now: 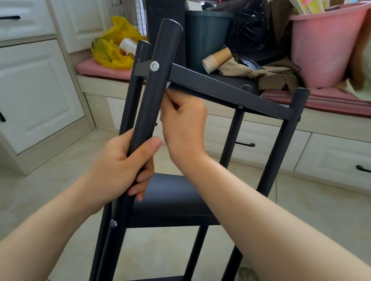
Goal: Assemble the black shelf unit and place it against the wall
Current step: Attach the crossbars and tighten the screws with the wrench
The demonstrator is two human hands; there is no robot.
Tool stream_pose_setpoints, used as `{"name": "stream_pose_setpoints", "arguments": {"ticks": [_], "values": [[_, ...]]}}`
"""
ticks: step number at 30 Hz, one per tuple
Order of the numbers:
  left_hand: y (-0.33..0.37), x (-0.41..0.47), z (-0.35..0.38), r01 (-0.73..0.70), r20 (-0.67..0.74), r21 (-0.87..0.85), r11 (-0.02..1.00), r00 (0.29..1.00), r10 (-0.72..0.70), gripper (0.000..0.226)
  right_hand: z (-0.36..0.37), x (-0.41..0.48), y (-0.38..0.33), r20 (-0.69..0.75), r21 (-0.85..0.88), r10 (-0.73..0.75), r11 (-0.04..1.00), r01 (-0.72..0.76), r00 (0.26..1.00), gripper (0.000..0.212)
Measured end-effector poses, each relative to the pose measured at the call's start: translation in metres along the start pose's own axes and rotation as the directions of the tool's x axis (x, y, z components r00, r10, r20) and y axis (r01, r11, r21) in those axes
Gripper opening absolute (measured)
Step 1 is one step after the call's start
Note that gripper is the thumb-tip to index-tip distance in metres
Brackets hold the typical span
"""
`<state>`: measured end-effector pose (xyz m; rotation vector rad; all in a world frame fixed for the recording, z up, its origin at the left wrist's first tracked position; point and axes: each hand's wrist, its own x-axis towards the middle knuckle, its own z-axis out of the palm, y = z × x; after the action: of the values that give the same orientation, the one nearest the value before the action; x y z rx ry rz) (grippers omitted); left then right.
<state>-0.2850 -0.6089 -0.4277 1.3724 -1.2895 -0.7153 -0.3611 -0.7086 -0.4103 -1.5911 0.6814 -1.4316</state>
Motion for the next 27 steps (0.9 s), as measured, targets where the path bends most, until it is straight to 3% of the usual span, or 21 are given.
{"name": "stream_pose_setpoints", "arguments": {"ticks": [3, 10, 22, 27], "values": [[0.0, 0.0, -0.001, 0.003, -0.008, -0.002, 1.0, 1.0, -0.003, 0.034, -0.006, 0.0, -0.001, 0.03, -0.038, -0.022, 0.999, 0.023, 0.999, 0.045], [0.0, 0.0, -0.004, 0.008, 0.022, -0.001, 1.0, 1.0, -0.008, 0.037, -0.041, -0.001, -0.014, 0.229, -0.167, 0.083, 0.985, -0.045, 0.97, 0.032], [0.001, -0.003, -0.003, 0.024, 0.039, -0.007, 1.0, 0.999, -0.024, 0.038, -0.05, -0.003, -0.026, 0.275, -0.087, 0.124, 0.991, -0.104, 0.954, 0.029], [0.0, 0.001, -0.005, 0.034, 0.041, -0.007, 0.999, 0.999, -0.034, 0.039, -0.048, 0.0, -0.023, 0.229, -0.067, 0.101, 0.994, -0.088, 0.968, 0.026]]}}
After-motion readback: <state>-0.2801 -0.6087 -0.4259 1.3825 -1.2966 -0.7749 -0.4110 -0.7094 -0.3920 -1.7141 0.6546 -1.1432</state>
